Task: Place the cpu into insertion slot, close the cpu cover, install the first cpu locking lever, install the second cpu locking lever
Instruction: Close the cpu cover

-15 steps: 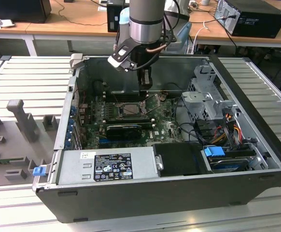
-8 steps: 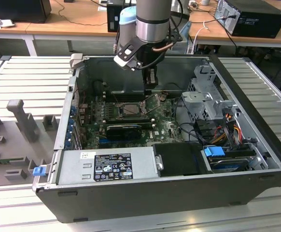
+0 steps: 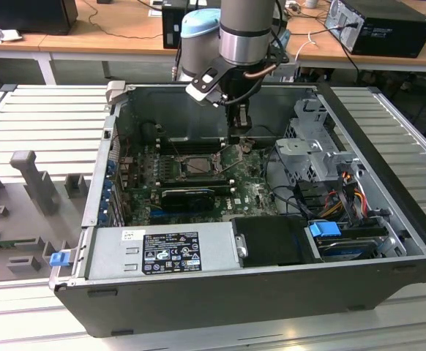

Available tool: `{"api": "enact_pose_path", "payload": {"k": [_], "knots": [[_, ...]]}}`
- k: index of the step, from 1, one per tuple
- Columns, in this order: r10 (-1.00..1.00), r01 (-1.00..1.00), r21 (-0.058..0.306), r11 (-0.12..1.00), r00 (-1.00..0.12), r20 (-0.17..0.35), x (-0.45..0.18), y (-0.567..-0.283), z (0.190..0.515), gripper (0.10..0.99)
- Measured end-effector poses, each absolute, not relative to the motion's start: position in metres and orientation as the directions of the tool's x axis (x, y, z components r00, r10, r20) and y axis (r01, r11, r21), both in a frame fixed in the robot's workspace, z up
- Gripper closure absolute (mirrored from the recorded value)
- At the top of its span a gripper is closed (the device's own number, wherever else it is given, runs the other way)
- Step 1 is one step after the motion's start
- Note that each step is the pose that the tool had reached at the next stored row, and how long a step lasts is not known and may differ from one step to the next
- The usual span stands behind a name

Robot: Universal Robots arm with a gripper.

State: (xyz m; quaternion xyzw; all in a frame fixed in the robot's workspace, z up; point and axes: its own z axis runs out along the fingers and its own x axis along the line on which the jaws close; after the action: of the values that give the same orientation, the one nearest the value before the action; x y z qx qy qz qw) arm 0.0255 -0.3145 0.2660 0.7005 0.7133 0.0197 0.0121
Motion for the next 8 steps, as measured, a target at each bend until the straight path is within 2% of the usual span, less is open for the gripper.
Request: {"api": "enact_pose_path", "payload": {"k": [8], "knots": [[1.000,0.999,0.045,0.018,-0.018,0.010,0.0336,-0.3145,0.2642,0.980]]}}
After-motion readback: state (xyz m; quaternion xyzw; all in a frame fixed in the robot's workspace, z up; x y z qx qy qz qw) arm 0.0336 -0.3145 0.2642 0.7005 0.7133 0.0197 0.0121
